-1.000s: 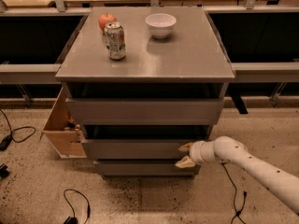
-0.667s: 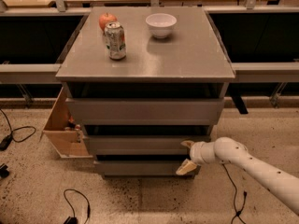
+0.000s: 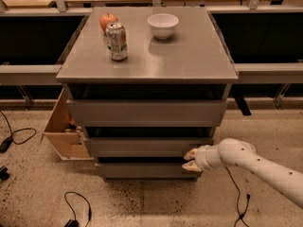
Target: Close middle drawer
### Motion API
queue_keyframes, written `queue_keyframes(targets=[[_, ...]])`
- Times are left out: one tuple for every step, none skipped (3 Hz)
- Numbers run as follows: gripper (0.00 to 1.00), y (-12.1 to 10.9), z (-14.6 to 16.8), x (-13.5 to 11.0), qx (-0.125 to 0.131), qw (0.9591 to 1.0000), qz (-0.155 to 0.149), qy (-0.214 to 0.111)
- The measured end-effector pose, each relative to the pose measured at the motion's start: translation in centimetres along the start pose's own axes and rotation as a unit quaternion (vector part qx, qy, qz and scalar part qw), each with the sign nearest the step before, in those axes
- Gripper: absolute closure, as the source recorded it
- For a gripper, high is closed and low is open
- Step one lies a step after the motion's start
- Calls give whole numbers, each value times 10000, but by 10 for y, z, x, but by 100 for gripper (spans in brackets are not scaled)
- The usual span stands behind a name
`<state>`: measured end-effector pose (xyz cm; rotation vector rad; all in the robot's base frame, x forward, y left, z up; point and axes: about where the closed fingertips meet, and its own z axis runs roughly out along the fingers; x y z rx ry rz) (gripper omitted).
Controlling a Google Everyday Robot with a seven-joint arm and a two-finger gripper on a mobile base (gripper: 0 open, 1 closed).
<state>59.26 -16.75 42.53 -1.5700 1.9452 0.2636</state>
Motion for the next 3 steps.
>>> queue_keyframes(targets=[[87,65,-55,9,-807,9919,103,974],[100,123,-116,2,-1489,9680,364,1986],[100,158,-180,-13,-1516,9428,541,2920]])
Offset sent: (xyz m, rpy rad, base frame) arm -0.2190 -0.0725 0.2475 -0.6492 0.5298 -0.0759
